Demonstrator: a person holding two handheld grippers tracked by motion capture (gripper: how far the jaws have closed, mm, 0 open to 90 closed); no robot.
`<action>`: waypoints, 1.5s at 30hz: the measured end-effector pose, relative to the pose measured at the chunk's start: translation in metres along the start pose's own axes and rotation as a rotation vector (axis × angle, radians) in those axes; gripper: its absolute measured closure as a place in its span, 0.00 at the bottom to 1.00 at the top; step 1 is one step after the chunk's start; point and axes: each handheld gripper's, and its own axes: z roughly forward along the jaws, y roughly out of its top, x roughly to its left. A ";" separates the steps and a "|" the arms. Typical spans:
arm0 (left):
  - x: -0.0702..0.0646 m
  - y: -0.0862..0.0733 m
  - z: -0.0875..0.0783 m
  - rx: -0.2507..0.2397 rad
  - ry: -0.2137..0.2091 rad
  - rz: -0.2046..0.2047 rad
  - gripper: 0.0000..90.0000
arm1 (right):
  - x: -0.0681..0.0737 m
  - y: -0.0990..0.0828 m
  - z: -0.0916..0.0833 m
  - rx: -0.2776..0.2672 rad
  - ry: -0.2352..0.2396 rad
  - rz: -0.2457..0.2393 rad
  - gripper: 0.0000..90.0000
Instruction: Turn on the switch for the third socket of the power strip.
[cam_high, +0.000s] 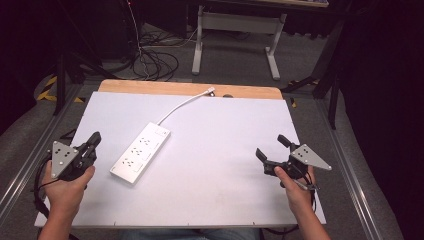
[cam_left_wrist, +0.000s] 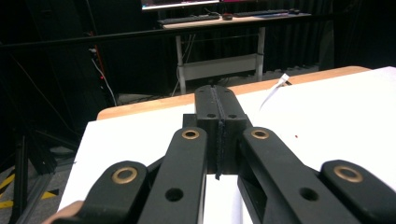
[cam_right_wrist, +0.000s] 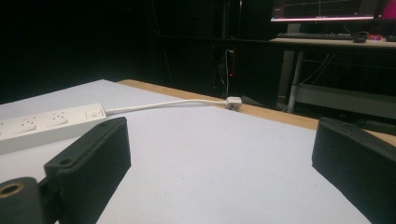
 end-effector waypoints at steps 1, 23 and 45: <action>0.000 0.000 0.000 0.000 -0.001 -0.001 1.00 | 0.000 0.000 0.000 0.000 -0.001 0.001 0.05; -0.007 -0.001 0.007 0.054 -0.066 0.052 1.00 | 0.000 0.000 -0.001 0.002 -0.007 0.007 0.05; -0.019 -0.001 0.014 0.111 -0.148 0.109 1.00 | 0.000 0.000 -0.002 0.000 -0.006 0.008 0.05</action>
